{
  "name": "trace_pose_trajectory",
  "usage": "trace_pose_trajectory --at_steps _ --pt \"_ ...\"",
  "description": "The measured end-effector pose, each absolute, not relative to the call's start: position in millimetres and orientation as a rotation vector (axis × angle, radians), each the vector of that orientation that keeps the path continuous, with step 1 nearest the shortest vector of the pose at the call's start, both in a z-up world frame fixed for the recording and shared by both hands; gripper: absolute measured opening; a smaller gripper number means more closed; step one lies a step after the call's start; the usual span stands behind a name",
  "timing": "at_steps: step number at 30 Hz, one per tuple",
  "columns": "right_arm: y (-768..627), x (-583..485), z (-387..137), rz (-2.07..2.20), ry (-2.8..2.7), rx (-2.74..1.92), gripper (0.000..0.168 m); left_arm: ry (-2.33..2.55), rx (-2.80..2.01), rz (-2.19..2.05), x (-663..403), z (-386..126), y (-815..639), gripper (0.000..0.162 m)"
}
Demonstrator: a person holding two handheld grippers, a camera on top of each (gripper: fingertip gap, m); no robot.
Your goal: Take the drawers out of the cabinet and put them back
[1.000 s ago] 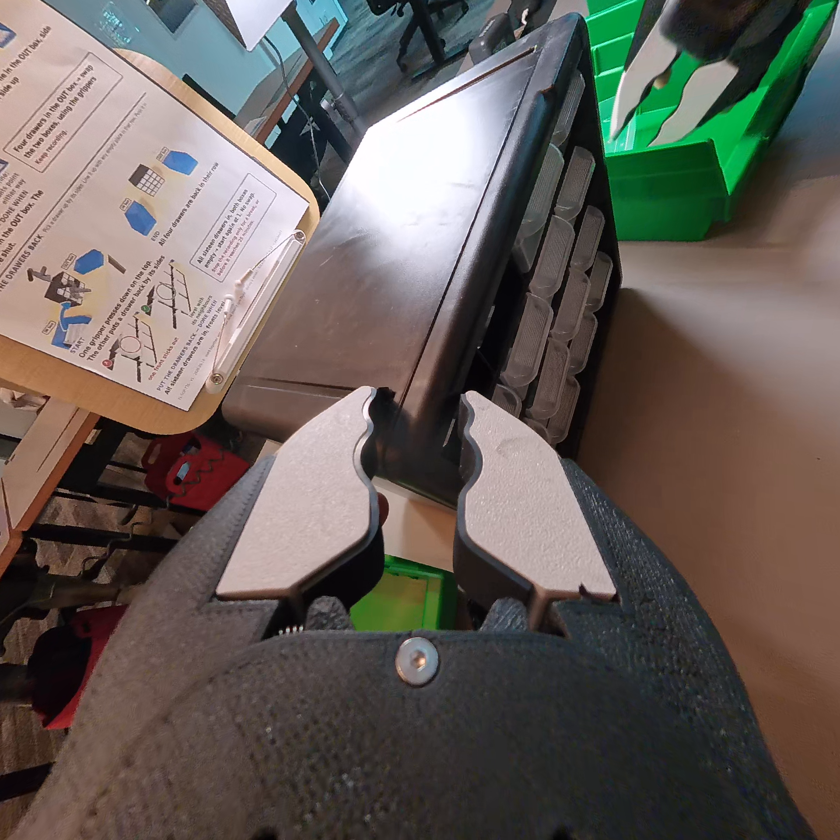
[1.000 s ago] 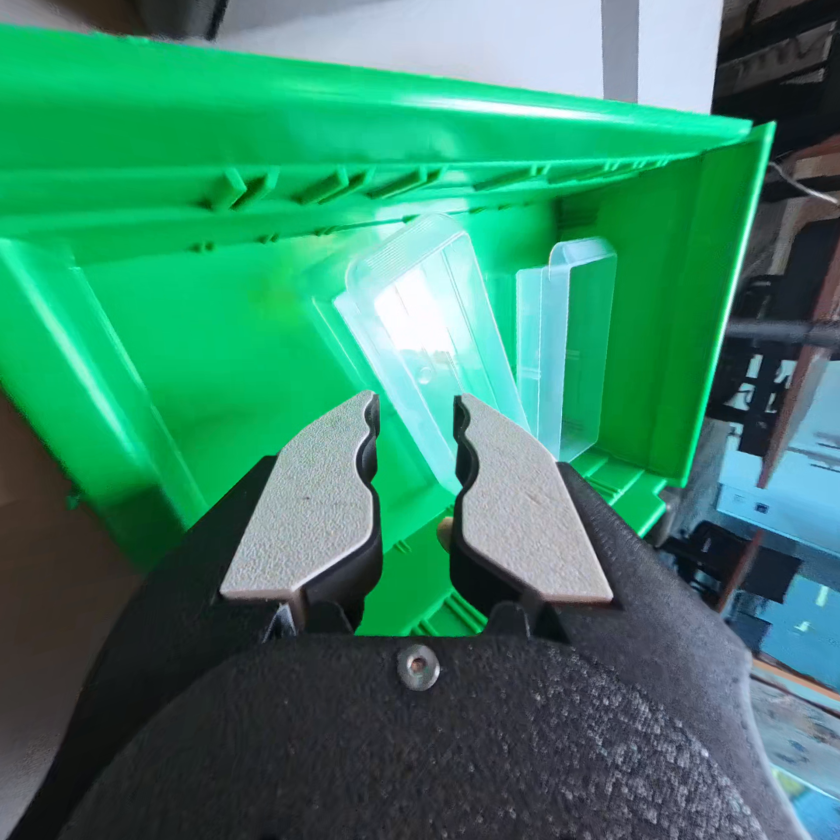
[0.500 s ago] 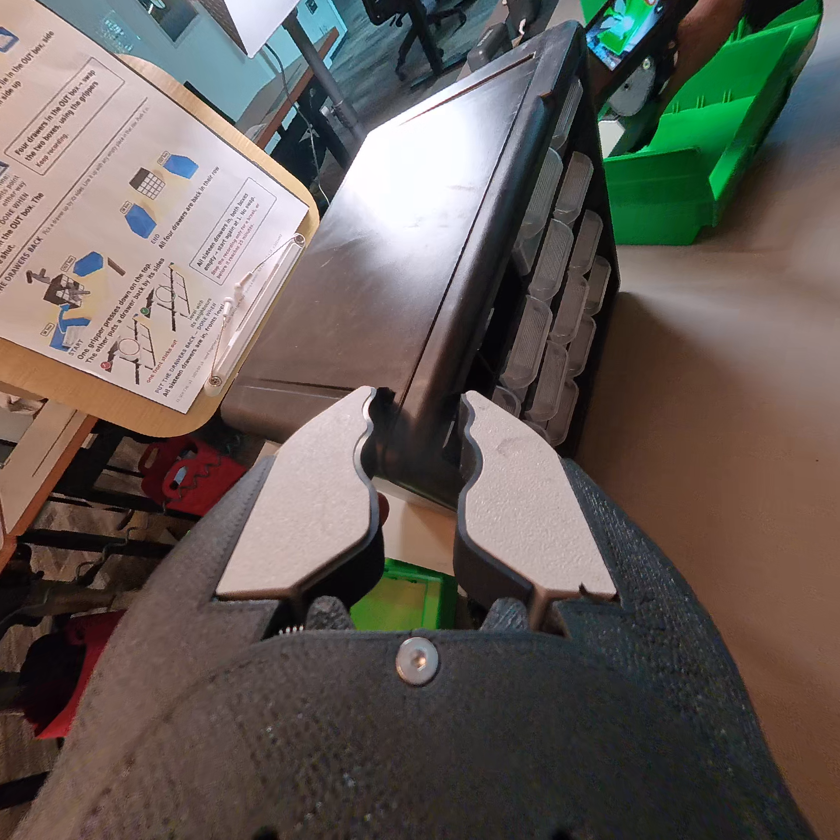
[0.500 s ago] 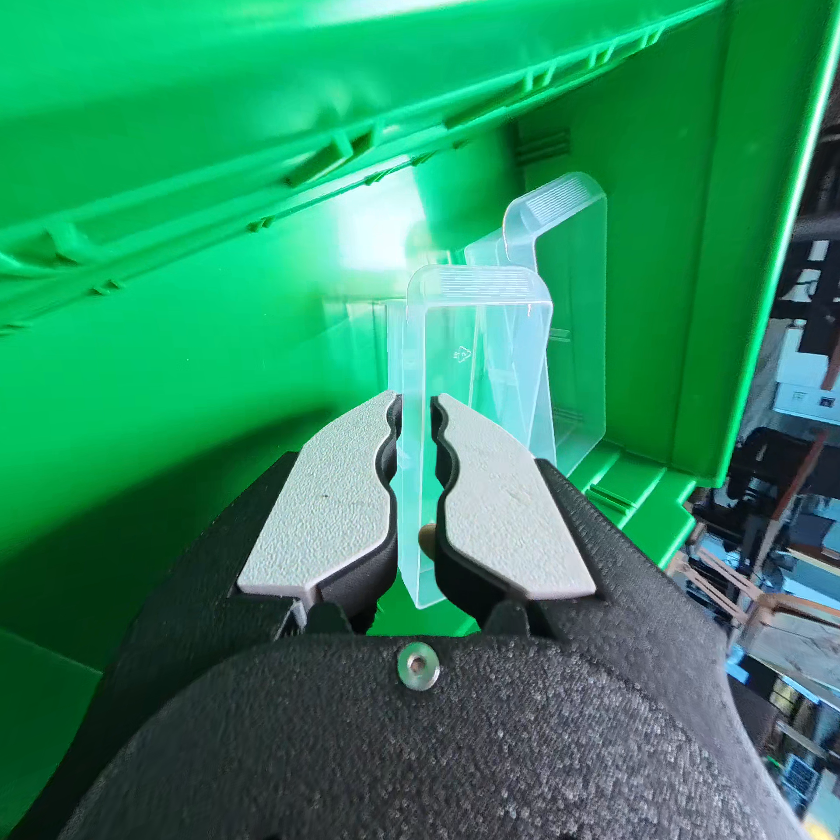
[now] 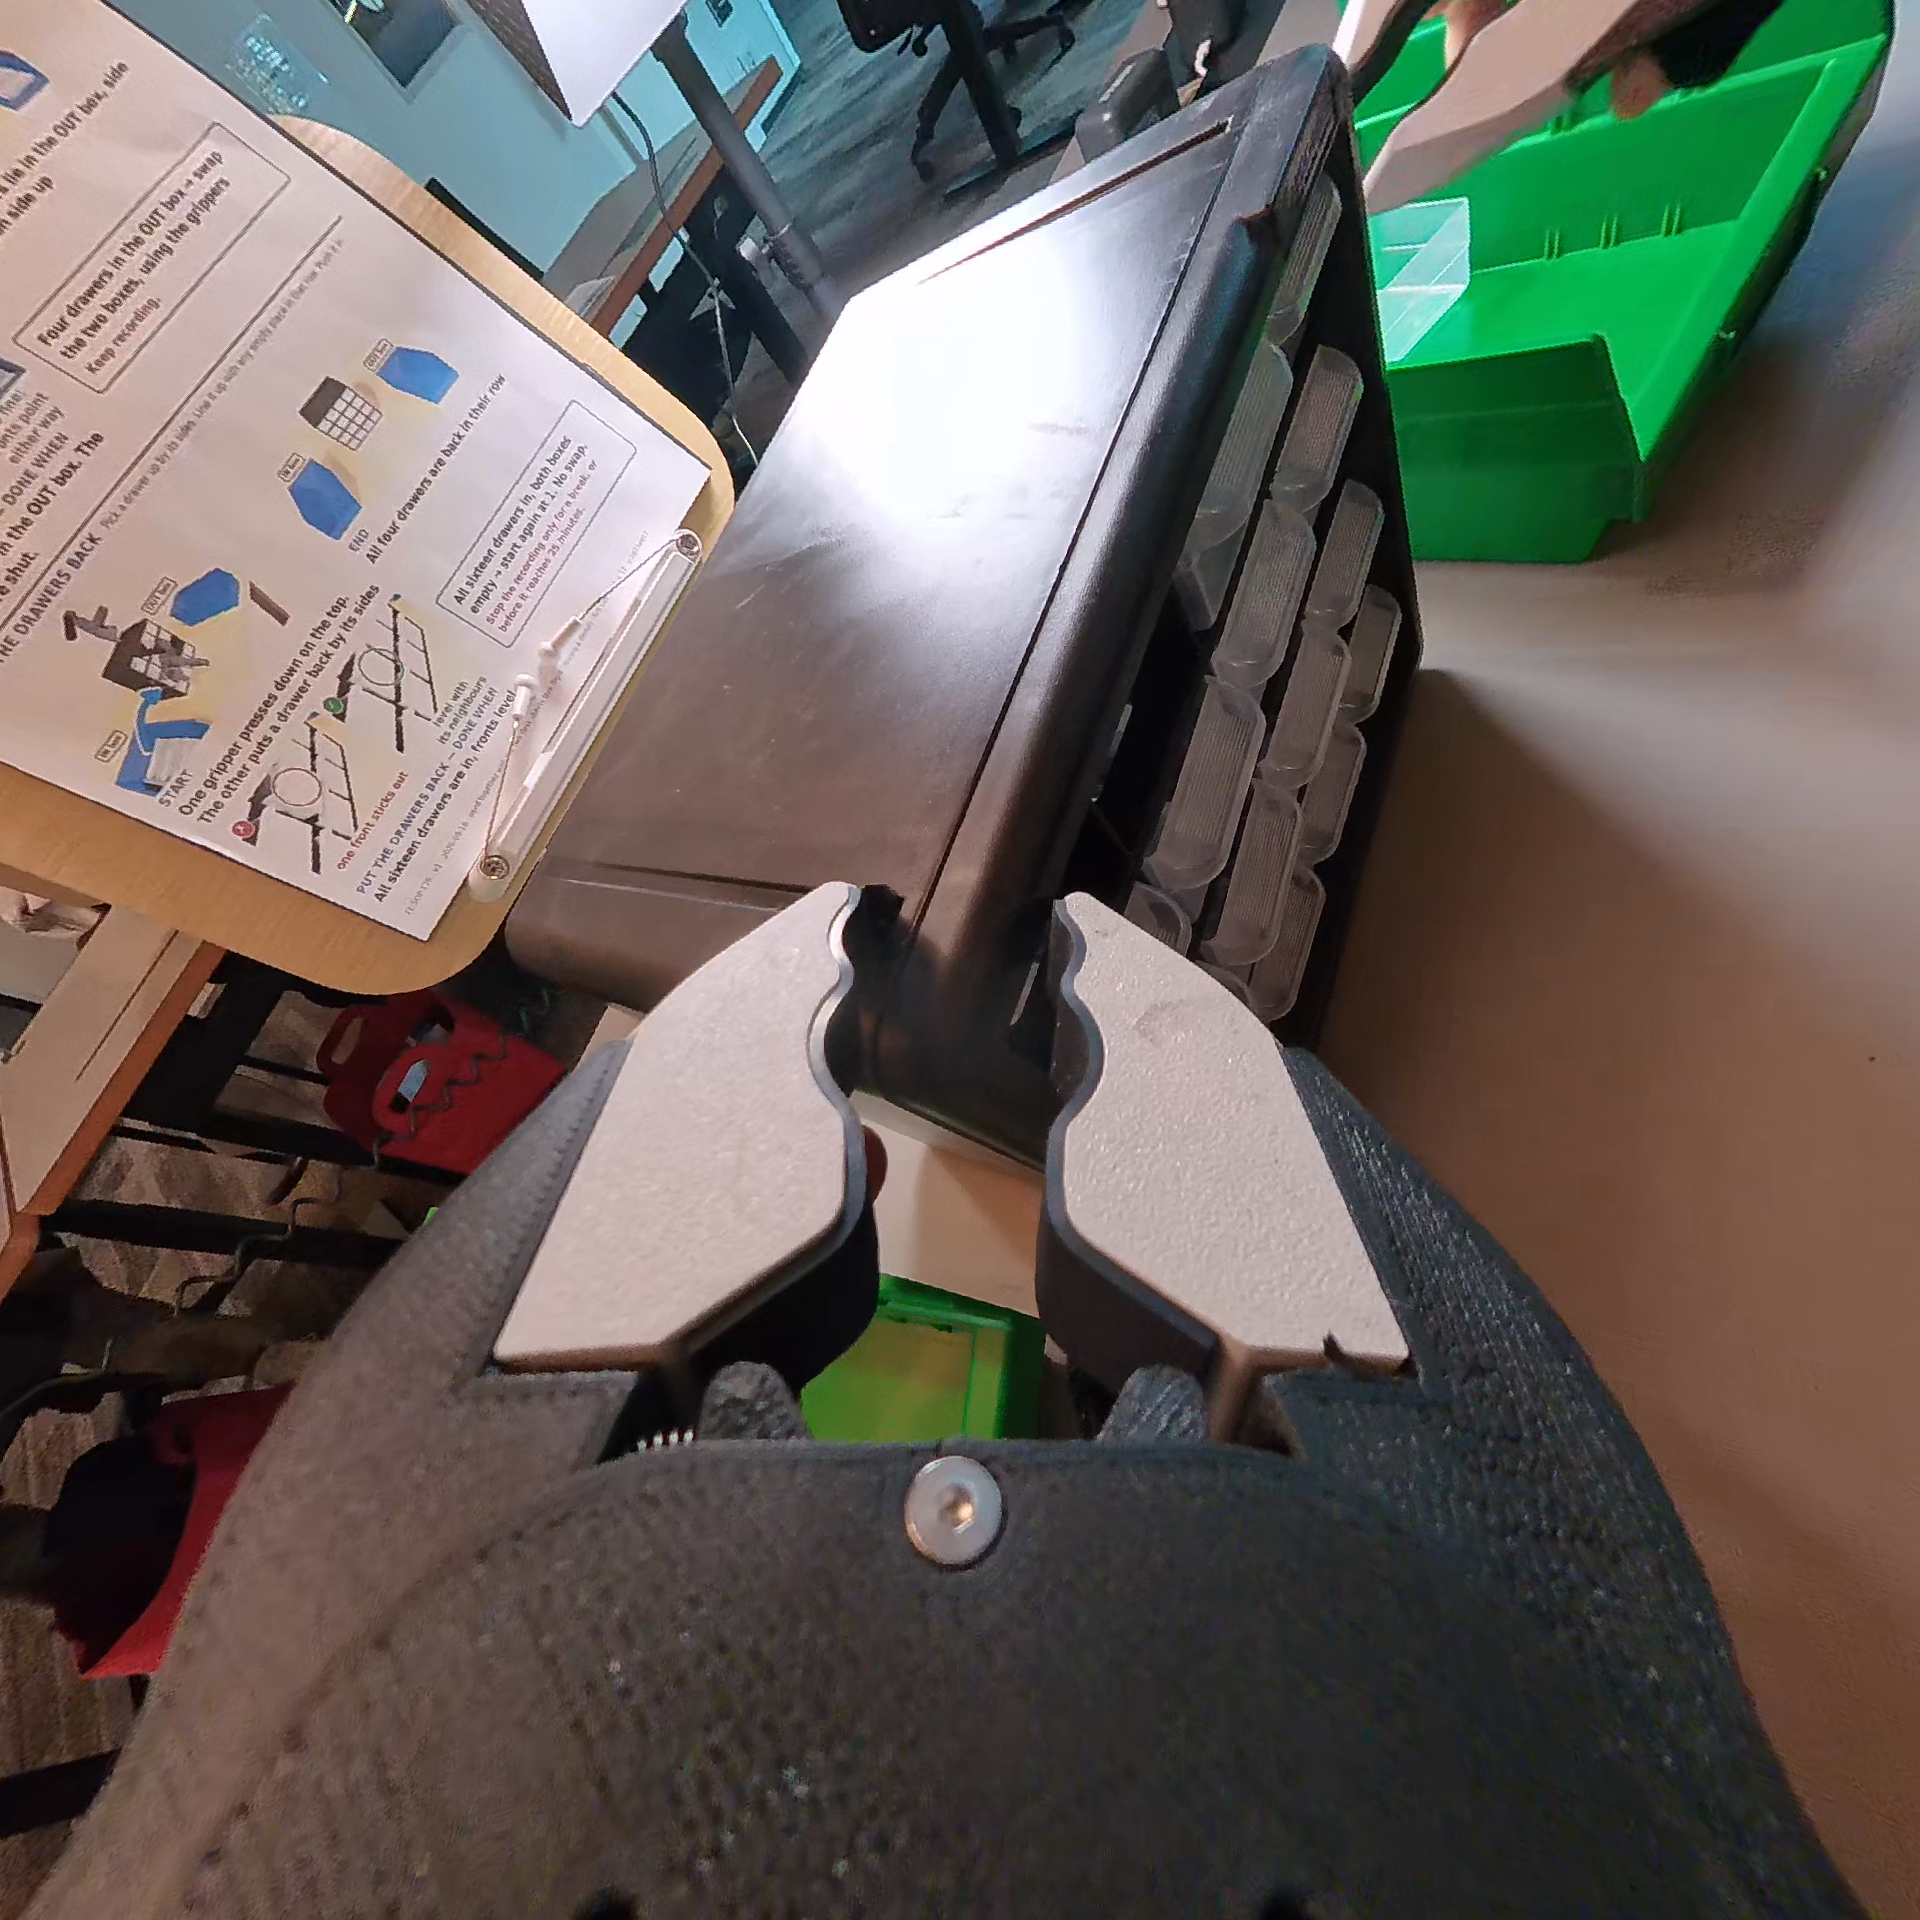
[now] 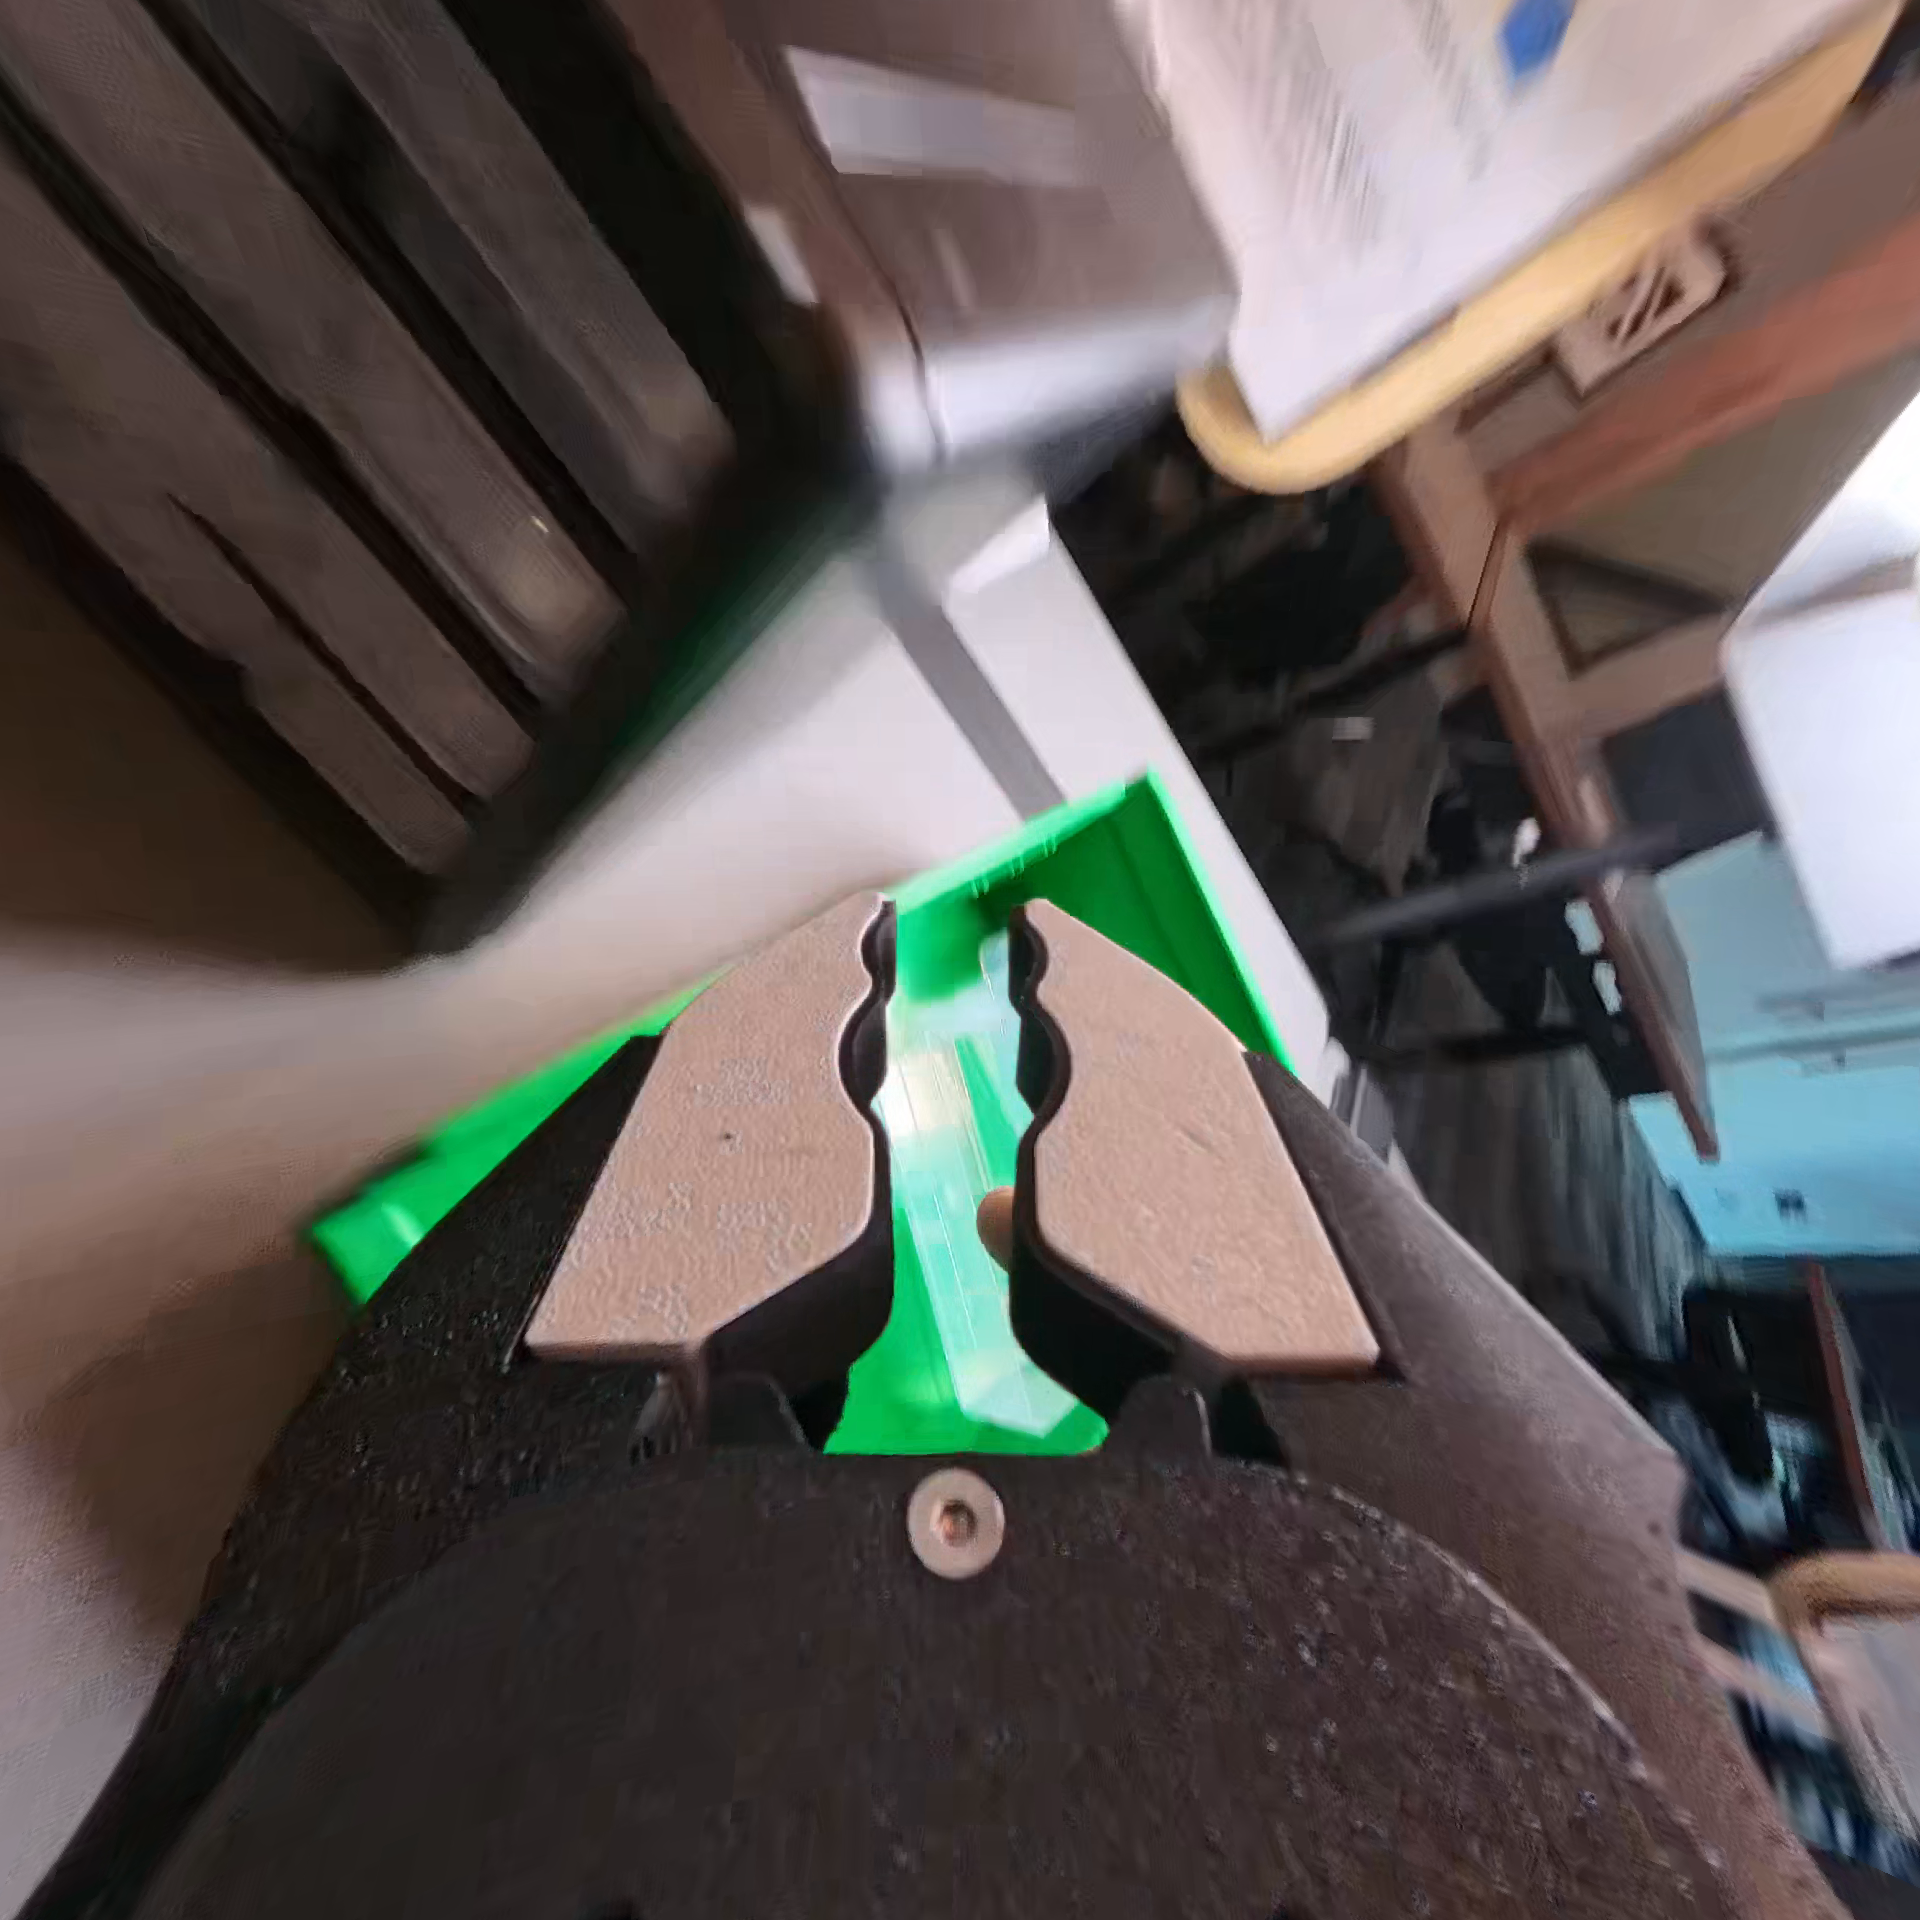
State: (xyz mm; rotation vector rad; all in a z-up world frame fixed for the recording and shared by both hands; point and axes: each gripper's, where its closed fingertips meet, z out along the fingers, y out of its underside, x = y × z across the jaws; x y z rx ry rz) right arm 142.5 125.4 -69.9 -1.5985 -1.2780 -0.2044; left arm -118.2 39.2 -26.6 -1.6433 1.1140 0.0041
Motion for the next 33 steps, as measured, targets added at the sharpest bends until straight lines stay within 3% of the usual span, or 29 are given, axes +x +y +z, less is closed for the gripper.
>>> trace_pose_trajectory --at_steps 5,10,17,19,26,33 --pt "86 89 -52 -0.29 -1.293 -1.455 0.028 1.09 -1.657 0.073 -126 -27 45 0.032" --pt "69 68 -42 -0.199 -1.17 -1.415 0.009 1.052 -1.654 0.058 -132 -27 51 0.031" --pt "82 57 -56 -0.263 -1.206 -1.451 0.008 1.044 -1.654 0.058 -131 -27 51 0.032" --pt "90 56 -61 -0.26 -1.213 -1.455 0.0 1.046 -1.654 0.064 -131 -27 51 0.031" --pt "116 59 -68 -0.348 -1.254 -1.485 0.0 1.032 -1.636 0.097 -121 -26 56 0.031" --pt "97 46 -58 -0.18 -1.223 -1.433 0.003 1.007 -1.627 0.107 -118 -26 61 0.031"
